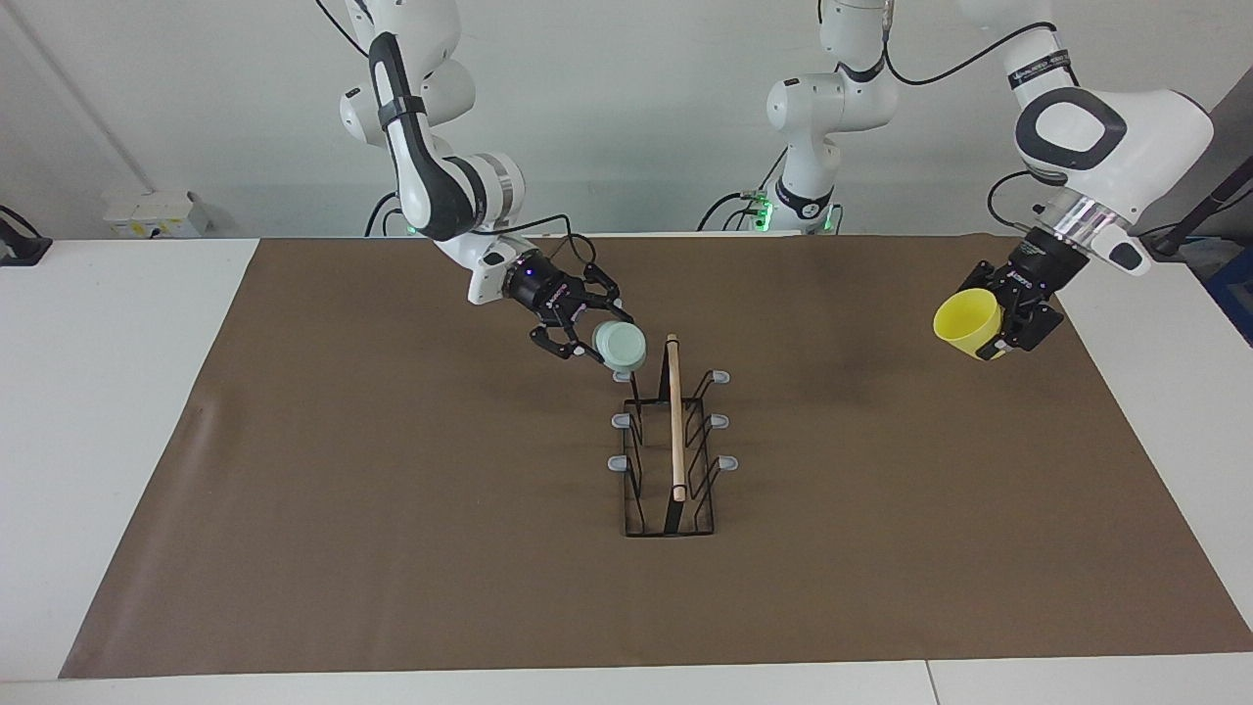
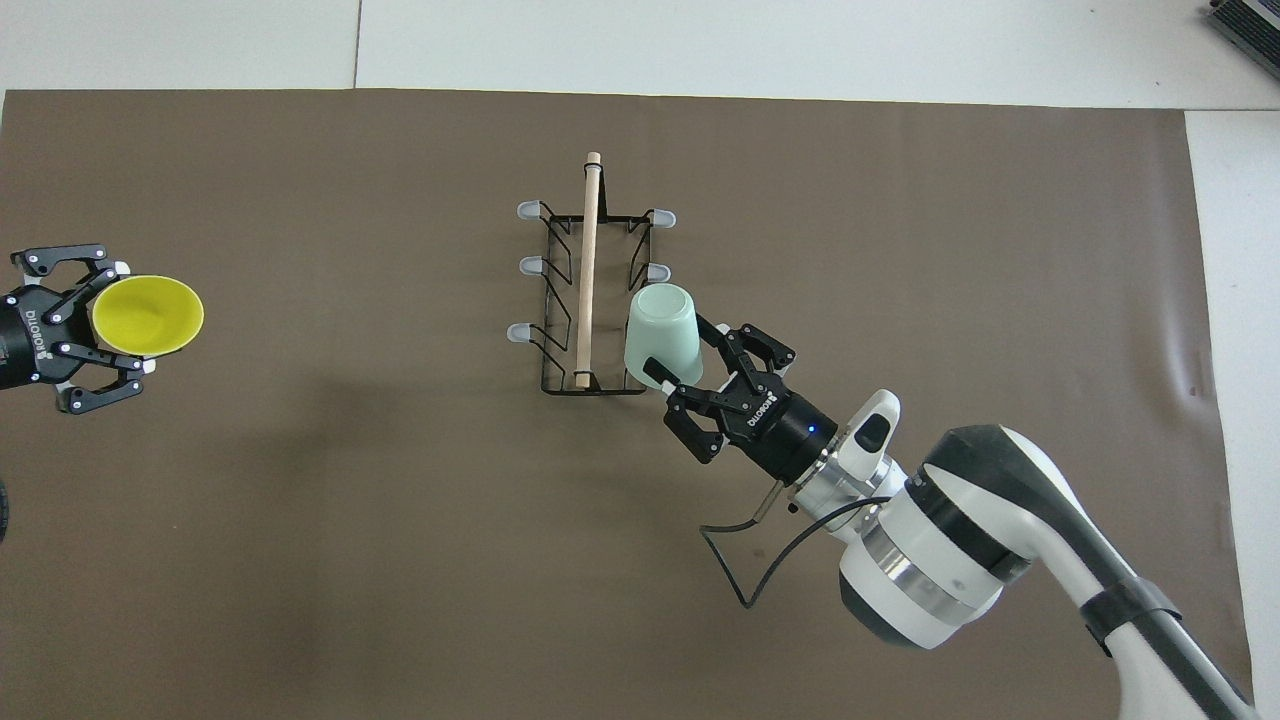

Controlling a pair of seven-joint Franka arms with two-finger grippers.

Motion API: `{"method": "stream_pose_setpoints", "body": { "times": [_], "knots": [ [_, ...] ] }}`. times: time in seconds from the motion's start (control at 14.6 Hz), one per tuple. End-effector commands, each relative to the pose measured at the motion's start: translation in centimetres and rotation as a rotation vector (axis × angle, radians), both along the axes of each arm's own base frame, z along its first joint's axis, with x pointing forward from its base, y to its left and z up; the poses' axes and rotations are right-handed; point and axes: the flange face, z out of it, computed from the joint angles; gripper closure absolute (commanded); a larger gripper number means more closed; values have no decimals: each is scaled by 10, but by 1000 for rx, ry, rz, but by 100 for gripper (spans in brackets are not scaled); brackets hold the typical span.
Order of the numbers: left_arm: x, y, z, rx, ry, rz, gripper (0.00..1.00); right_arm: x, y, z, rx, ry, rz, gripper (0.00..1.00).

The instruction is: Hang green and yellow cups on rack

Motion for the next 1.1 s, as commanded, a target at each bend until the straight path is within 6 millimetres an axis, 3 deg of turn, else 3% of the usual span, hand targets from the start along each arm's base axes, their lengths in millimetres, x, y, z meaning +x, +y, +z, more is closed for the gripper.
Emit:
{"method": "stream_pose_setpoints", "body": {
  "times": [0.0,0.21,0.48,0.75,1.03],
  "knots": [
    [-1,-6,12,34,41,17,62,-1,2,-7,31,-18,-75,100],
    [3,-5,22,56,70,81,62,0,3,-12,28,-30,-70,100],
    [12,-35,33,186,95,87,62,6,5,-35,24,-62,-57,100],
    [15,-41,43,234,102,105,62,11,1,-32,24,-78,-68,100],
    [20,-68,48,332,91,91,62,23,-3,-16,28,-101,-84,100]
  ]
}}
